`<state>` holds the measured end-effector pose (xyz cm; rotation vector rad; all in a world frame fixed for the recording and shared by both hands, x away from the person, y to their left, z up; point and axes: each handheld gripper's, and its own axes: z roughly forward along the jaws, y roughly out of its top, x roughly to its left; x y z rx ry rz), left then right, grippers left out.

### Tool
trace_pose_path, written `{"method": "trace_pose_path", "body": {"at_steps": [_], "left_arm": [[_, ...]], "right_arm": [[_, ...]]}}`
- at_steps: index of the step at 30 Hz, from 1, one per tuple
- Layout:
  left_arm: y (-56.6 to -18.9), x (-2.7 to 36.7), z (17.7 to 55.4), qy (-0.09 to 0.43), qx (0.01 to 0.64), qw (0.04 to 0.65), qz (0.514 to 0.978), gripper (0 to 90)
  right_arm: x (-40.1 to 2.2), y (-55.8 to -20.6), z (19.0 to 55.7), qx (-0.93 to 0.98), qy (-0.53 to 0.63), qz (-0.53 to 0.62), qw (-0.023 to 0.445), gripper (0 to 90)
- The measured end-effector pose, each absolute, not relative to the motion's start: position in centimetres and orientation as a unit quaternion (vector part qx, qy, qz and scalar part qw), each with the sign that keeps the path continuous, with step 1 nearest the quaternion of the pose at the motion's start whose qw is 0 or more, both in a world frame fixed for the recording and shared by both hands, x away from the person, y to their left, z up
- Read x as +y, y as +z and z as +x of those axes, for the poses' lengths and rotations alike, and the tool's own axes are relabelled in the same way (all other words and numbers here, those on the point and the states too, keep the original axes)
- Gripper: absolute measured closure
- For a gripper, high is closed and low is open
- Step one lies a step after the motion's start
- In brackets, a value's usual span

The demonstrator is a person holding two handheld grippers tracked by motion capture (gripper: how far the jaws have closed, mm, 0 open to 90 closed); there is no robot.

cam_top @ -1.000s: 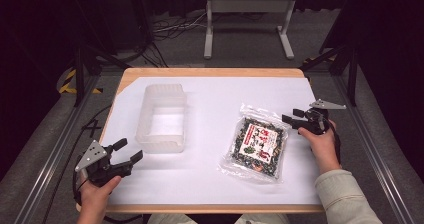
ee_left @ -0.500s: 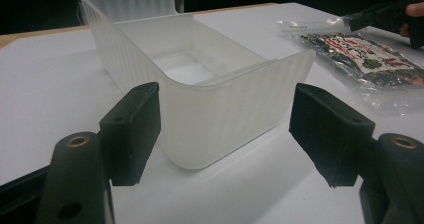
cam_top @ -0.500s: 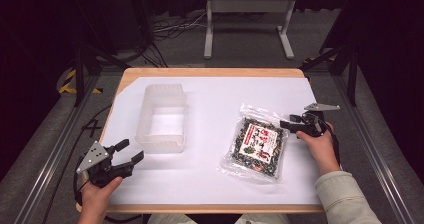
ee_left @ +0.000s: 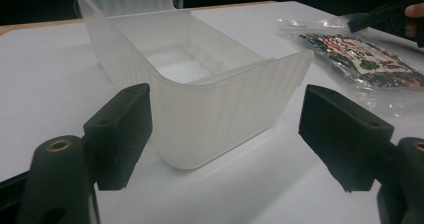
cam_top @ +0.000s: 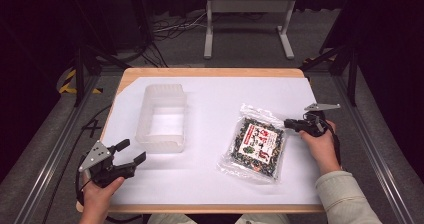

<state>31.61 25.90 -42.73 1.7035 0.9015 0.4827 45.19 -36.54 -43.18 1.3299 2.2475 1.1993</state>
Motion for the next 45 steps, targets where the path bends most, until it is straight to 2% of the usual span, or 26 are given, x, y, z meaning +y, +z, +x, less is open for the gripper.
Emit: {"method": "trace_pose_path", "body": {"at_steps": [5,6,13,25,45], "left_arm": [[-42.4,25.3,31.5,0.187,0.381,0.540,0.727,19.8],[-42.4,25.1,31.5,0.180,0.371,0.539,0.734,22.2],[-41.9,24.6,31.5,0.185,0.374,0.531,0.738,20.7],[-40.6,23.6,31.7,0.190,0.365,0.537,0.737,20.1],[-38.1,21.0,32.9,0.178,0.338,0.572,0.726,22.3]], "right_arm": [[-36.4,-42.7,45.0,0.778,0.419,0.448,0.137,89.7],[-36.4,-42.5,44.9,0.780,0.417,0.446,0.140,89.9],[-36.4,-40.7,44.1,0.775,0.434,0.431,0.159,90.0],[-35.8,-33.7,41.4,0.759,0.498,0.365,0.208,90.0],[-33.5,-25.5,37.1,0.748,0.558,0.256,0.252,90.0]]}}
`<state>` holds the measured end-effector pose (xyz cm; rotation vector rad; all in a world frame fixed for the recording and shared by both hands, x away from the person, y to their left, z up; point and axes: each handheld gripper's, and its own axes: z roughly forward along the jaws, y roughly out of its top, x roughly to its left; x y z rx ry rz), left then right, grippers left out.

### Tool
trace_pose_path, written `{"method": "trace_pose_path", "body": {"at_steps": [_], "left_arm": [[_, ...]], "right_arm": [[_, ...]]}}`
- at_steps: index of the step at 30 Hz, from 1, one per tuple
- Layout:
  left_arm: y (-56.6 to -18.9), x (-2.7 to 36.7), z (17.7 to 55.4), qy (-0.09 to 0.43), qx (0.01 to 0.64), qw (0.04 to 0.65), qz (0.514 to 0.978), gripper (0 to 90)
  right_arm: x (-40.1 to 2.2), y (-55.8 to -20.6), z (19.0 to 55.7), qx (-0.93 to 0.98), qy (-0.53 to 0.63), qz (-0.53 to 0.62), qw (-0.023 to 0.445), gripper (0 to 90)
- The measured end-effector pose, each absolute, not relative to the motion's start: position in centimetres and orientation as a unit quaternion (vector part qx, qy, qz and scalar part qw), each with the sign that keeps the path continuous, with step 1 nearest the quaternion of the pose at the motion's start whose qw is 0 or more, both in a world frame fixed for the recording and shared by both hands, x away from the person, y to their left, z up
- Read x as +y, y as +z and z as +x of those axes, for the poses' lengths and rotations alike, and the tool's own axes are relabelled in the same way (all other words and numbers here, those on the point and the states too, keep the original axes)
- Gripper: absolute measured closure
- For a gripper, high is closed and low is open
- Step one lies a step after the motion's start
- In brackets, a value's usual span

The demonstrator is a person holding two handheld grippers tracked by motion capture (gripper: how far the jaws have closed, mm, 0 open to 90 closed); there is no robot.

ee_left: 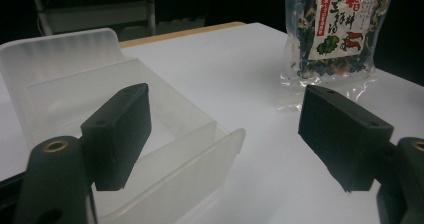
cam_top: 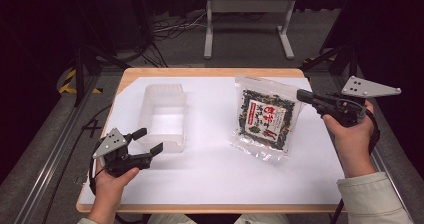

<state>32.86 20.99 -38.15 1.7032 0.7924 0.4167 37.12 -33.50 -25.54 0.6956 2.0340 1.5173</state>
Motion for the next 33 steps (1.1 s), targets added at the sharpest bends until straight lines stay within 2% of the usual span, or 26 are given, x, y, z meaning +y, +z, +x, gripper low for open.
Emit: {"method": "trace_pose_path", "body": {"at_steps": [9,17,22,33], "left_arm": [[-37.5,18.9,33.5,0.174,0.301,0.599,0.722,22.5],[-36.1,16.0,34.1,0.146,0.260,0.621,0.725,26.1],[-35.8,14.5,34.5,0.134,0.253,0.632,0.720,24.8],[-35.7,12.9,35.6,0.124,0.252,0.636,0.719,29.3]], "right_arm": [[-31.9,-23.4,36.5,0.746,0.571,0.222,0.262,90.0],[-30.6,-21.9,36.6,0.742,0.584,0.203,0.260,90.0],[-29.3,-21.2,36.4,0.740,0.595,0.186,0.253,90.0],[-27.1,-20.4,36.1,0.736,0.613,0.162,0.237,90.0]]}}
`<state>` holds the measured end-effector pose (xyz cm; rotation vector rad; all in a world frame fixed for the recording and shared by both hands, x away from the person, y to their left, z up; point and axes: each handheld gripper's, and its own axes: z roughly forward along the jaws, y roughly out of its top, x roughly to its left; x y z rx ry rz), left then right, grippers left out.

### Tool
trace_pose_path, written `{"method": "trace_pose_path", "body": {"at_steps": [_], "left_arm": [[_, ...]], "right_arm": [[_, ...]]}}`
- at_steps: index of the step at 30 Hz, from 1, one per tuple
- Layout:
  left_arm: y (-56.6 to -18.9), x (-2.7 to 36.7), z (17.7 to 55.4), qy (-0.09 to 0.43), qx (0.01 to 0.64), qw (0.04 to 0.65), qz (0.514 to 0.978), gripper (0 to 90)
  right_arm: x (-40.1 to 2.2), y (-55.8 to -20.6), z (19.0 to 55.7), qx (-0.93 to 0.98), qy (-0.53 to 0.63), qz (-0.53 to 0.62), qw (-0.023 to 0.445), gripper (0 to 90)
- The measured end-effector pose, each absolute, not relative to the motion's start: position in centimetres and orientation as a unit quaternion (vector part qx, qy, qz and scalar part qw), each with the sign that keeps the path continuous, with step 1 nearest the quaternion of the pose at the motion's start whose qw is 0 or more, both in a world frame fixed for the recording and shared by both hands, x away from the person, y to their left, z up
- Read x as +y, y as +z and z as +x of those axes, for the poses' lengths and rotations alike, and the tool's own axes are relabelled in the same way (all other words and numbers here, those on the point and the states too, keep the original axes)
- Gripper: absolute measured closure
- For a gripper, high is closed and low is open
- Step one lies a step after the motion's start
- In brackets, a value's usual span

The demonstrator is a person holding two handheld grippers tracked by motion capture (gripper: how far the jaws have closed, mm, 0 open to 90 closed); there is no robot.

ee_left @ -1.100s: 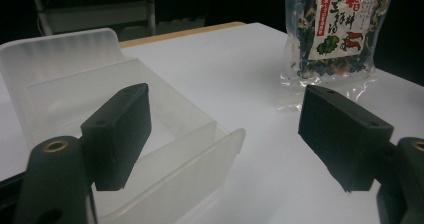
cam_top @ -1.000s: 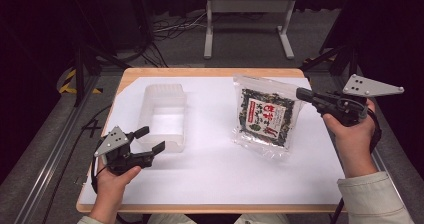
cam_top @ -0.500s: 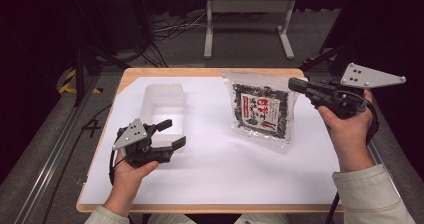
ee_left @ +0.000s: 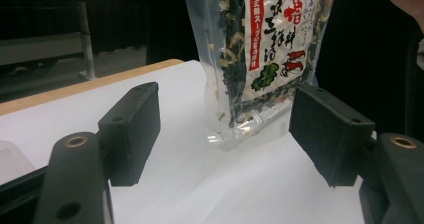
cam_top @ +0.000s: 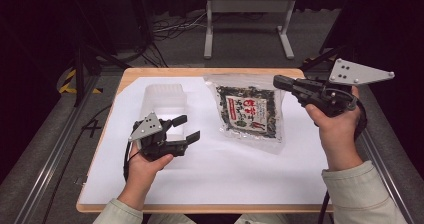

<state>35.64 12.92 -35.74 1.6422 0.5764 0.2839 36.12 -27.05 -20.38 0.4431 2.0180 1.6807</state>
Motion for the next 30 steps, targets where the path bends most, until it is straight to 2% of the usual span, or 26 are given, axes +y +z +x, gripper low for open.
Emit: {"method": "trace_pose_path", "body": {"at_steps": [4,12,17,25,30], "left_arm": [[-35.5,12.5,36.1,0.120,0.249,0.648,0.709,28.7],[-34.9,11.4,36.4,0.115,0.247,0.655,0.704,21.9],[-34.7,10.8,36.7,0.097,0.235,0.678,0.689,22.4],[-34.7,9.4,36.9,0.087,0.217,0.681,0.694,23.3],[-34.9,8.6,37.1,0.051,0.207,0.702,0.680,19.0]], "right_arm": [[-26.3,-20.2,35.7,0.732,0.622,0.150,0.231,90.0],[-24.8,-20.0,35.1,0.731,0.632,0.129,0.223,90.0],[-23.8,-20.0,34.8,0.731,0.637,0.116,0.214,90.0],[-22.8,-20.3,34.8,0.731,0.641,0.107,0.208,90.0],[-22.8,-20.6,35.0,0.723,0.652,0.109,0.202,90.0]]}}
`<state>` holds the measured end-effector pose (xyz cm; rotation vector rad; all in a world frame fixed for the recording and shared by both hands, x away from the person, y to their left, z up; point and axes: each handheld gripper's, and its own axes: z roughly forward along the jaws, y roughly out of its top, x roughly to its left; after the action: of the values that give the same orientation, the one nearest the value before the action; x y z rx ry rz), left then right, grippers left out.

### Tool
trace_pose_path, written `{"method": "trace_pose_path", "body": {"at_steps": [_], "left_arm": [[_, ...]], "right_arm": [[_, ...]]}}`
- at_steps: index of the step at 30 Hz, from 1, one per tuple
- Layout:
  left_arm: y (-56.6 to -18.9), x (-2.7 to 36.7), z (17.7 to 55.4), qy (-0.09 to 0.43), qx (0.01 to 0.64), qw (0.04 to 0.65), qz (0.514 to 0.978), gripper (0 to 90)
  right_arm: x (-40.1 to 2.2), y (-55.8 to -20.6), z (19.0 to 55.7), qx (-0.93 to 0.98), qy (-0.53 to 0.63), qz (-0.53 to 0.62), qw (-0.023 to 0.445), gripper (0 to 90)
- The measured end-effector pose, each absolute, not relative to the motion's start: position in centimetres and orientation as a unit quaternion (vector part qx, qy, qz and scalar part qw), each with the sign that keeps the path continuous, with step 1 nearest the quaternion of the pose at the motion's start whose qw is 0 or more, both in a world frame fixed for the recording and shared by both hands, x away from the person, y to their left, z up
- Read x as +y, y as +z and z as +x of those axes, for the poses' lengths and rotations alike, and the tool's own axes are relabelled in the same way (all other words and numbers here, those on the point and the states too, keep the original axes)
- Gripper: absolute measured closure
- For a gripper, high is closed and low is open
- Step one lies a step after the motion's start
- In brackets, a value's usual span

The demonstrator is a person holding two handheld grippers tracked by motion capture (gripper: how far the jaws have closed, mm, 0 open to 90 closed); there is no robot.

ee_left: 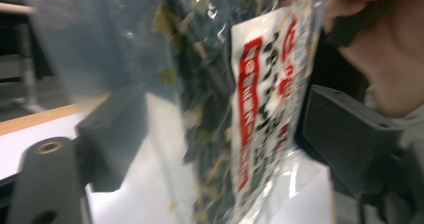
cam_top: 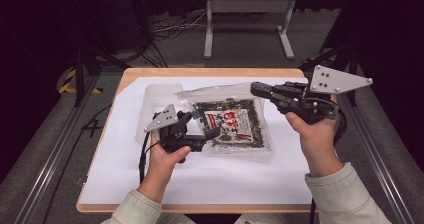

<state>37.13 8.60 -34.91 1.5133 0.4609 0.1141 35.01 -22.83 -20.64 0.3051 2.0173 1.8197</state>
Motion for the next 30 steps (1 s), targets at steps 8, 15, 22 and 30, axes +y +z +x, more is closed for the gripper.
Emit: {"method": "trace_pose_path", "body": {"at_steps": [8,15,22,30], "left_arm": [[-35.1,8.1,37.1,0.078,0.197,0.701,0.681,26.8],[-34.4,8.2,36.5,0.098,0.180,0.714,0.669,48.8],[-34.4,8.3,36.5,0.090,0.170,0.709,0.678,58.8],[-33.9,8.3,36.1,0.089,0.144,0.701,0.693,68.6]], "right_arm": [[-22.9,-21.0,35.1,0.715,0.662,0.109,0.198,90.0],[-23.3,-22.1,35.6,0.709,0.668,0.121,0.193,90.0],[-23.4,-22.6,35.8,0.711,0.664,0.126,0.194,90.0],[-23.9,-22.9,36.0,0.708,0.661,0.139,0.205,89.4]]}}
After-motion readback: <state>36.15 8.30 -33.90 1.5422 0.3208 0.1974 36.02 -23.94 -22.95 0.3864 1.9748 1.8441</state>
